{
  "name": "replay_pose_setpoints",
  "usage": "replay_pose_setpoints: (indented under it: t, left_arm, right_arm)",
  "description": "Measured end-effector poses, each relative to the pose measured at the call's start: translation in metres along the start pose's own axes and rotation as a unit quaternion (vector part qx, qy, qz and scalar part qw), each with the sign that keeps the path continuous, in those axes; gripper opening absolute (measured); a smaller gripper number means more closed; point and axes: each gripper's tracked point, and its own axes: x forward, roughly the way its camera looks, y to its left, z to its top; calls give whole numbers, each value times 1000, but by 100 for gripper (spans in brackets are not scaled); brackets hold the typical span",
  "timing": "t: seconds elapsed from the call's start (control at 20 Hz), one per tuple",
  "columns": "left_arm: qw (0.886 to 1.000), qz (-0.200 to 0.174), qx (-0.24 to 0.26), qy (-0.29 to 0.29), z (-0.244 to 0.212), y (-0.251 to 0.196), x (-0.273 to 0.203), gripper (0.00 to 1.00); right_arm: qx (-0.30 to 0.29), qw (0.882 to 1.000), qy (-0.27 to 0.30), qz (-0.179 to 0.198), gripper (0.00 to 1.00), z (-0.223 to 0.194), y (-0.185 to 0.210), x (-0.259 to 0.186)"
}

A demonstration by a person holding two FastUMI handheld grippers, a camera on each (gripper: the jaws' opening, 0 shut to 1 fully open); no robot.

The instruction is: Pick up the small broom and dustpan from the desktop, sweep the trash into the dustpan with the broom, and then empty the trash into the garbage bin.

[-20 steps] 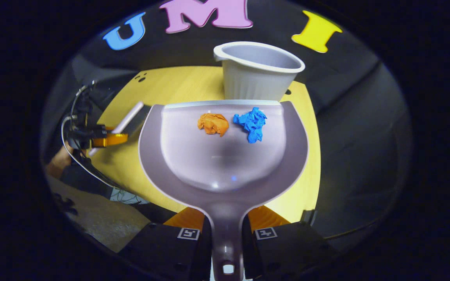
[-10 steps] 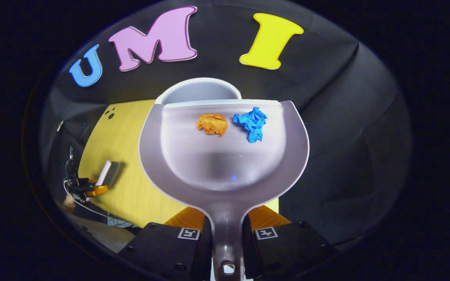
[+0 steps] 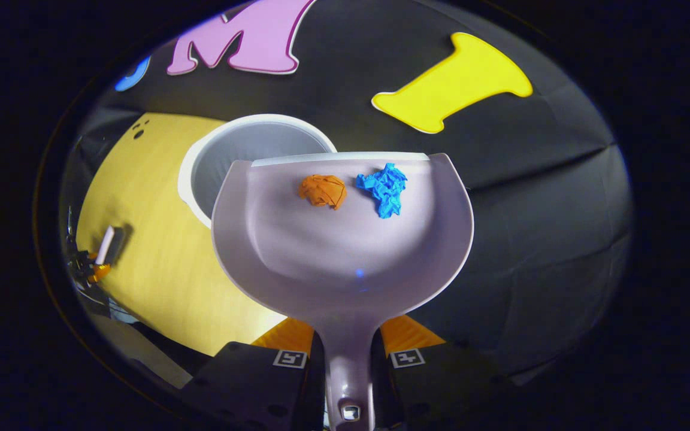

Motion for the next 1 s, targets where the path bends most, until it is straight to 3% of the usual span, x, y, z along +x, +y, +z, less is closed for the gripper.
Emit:
replay_pose_setpoints:
  t: [0.1, 0.35, 0.65, 1.0]
  left_arm:
    - [1000, 4, 0, -1, 1, 4, 0, 27]
    - [1000, 10, -14, 2, -1, 11, 2, 27]
    - [1000, 20, -9, 8, 2, 14, 6, 27]
    - [1000, 31, 0, 6, 13, 10, 5, 27]
  right_arm:
    - [-43, 998, 33, -6, 35, -2, -17, -13]
    - [-127, 988, 74, -47, 35, 6, -59, -59]
    - [-119, 990, 62, -36, 35, 14, -50, -52]
    - [-51, 999, -13, -6, 35, 17, -47, -71]
